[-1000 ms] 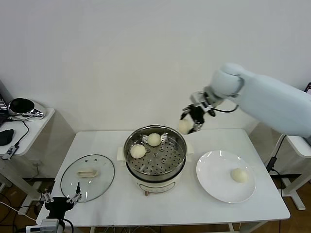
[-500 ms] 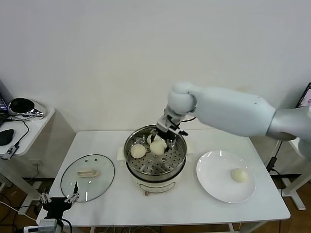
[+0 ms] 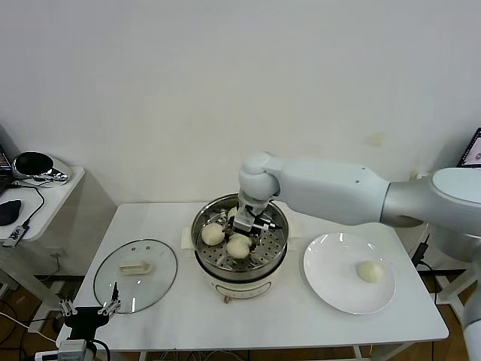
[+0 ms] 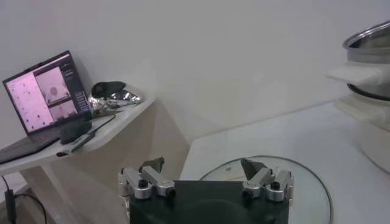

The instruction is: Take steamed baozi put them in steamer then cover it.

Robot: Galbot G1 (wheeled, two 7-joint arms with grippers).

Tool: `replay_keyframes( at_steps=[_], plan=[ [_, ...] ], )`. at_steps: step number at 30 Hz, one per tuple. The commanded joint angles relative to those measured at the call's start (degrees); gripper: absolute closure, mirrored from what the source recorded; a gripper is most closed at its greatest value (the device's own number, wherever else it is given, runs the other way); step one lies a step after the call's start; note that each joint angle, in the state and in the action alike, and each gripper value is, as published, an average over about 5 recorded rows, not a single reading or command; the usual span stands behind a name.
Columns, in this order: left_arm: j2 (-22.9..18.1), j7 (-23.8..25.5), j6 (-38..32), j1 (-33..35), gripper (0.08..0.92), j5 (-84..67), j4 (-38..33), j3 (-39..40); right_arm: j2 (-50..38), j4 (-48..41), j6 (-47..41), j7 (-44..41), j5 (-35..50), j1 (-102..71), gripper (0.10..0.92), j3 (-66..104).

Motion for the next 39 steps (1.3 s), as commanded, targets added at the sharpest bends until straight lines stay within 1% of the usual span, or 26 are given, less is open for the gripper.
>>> replay_keyframes(
  at_steps=[1,8,10,15,19,24,29,31,34,39],
  plan=[
    [0.06,-0.03,-0.06,-0.04,0.177,0.01,0.15,-0.08,2.07,-0.81,3.33,0.49,-3.36,-1.32,0.364,-1.01],
    [0.09,-0.02,-0.11,-0.11,0.177,0.01,0.28,-0.1,2.92,-1.7,3.81,0.81,-3.06,-1.25,0.363,-0.74],
    [0.09,-0.02,-0.11,-0.14,0.177,0.0,0.34,-0.08,2.89,-1.56,3.83,0.85,-2.39,-0.92,0.349,-0.75],
    [0.07,0.01,-0.09,-0.18,0.177,0.01,0.34,0.07,1.85,-0.2,3.38,0.16,-0.38,1.06,0.239,-0.77],
    [0.21,0.08,-0.06,-0.21,0.177,-0.01,0.2,0.15,-0.96,2.09,1.25,-2.05,1.59,4.5,0.205,-0.12],
    [0.64,0.17,0.02,-0.36,0.177,-0.06,-0.01,0.29,-7.88,6.78,-6.6,-6.48,6.76,10.18,0.203,-0.08],
    [1.13,0.23,0.07,-0.65,0.177,-0.11,-0.3,0.68,-18.12,12.03,-19.39,-6.53,10.68,14.55,0.203,-0.73],
    [1.36,0.25,0.1,-0.76,0.177,-0.06,-0.4,1.02,-22.05,13.35,-23.79,-6.16,10.28,15.01,0.203,-0.76],
    [1.79,0.31,0.17,-0.9,0.177,-0.02,-0.58,1.42,-27.93,15.04,-27.72,-5.59,7.9,14.62,0.203,-0.66],
    [2.51,0.41,0.25,-1.24,0.177,-0.05,-0.73,1.82,-37.62,16.91,-30.9,-3.42,5.86,11.06,0.203,1.23]
  ],
)
